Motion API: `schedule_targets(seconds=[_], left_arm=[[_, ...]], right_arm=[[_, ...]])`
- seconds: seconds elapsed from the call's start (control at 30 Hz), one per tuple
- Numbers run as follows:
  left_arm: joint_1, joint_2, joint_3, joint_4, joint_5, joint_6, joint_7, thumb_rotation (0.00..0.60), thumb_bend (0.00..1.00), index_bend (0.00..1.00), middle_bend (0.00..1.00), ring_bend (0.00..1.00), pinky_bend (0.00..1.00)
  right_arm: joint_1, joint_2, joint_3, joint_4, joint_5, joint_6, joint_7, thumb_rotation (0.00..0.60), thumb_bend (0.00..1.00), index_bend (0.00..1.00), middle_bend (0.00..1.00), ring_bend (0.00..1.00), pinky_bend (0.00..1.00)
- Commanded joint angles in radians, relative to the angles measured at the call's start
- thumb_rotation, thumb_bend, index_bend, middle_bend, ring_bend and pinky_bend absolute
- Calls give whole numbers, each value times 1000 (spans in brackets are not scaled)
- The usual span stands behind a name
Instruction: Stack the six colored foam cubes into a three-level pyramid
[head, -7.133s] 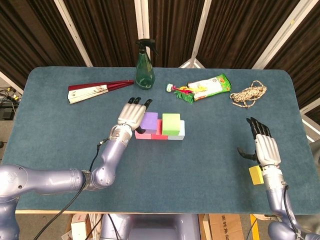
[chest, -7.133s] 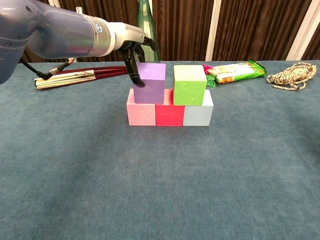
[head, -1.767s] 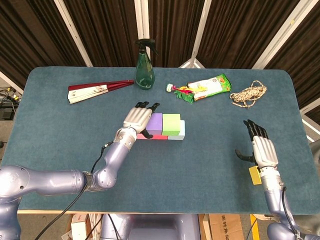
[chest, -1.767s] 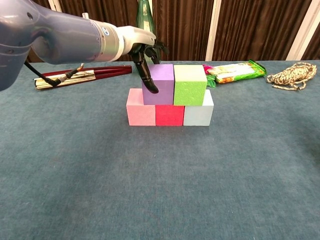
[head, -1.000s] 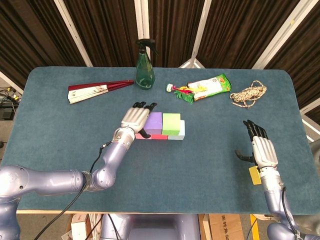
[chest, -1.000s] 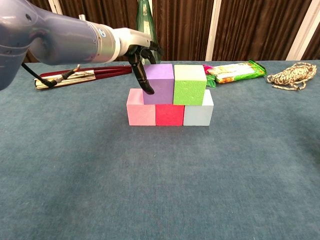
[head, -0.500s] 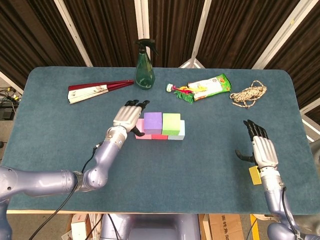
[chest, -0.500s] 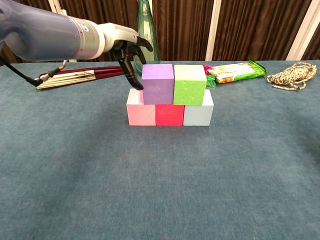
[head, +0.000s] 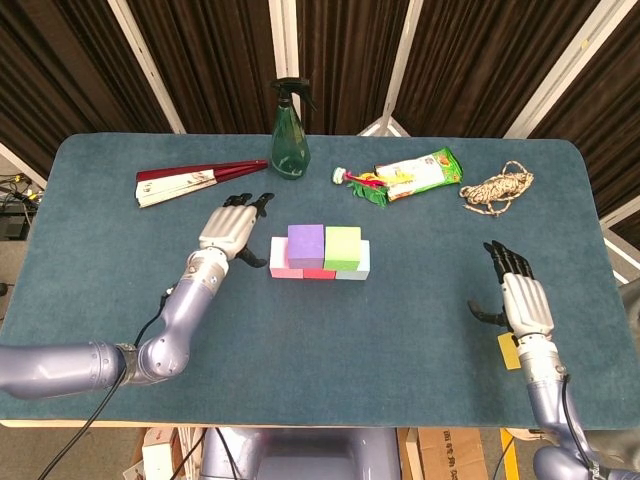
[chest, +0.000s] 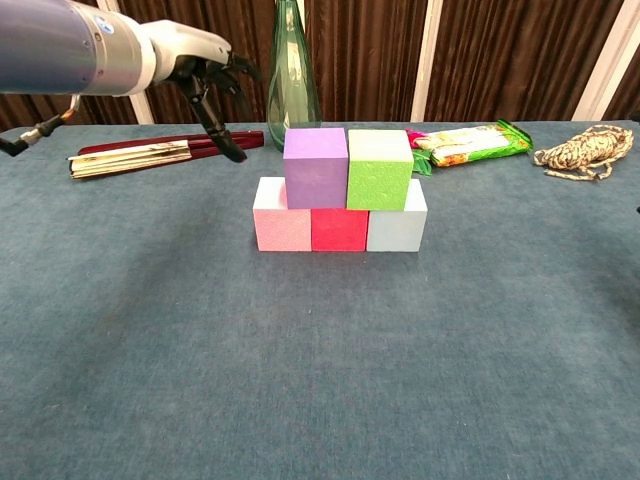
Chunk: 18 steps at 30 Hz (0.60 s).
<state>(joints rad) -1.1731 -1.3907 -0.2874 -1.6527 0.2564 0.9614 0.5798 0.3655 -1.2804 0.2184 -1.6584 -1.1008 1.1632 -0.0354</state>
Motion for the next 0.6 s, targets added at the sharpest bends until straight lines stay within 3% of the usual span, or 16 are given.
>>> schedule_targets(seconds=[0.03,0.3,0.6], left_arm=[[6,15,11,-19,-17,-6,3,600,187,0,244,50,62],[3,28,31,-39,-46,-10,17,600,187,0,245,50,62],[-11,-27,25,-20,-12,-1,0,600,187,0,231,49,62]], right_arm=[[0,0,0,-1,-1,1,-1,600,309,0,0,0,0],[0,1,0,-3,1,0,0,600,309,0,0,0,0],[0,3,2,-7,2,1,3,600,308,0,0,0,0]])
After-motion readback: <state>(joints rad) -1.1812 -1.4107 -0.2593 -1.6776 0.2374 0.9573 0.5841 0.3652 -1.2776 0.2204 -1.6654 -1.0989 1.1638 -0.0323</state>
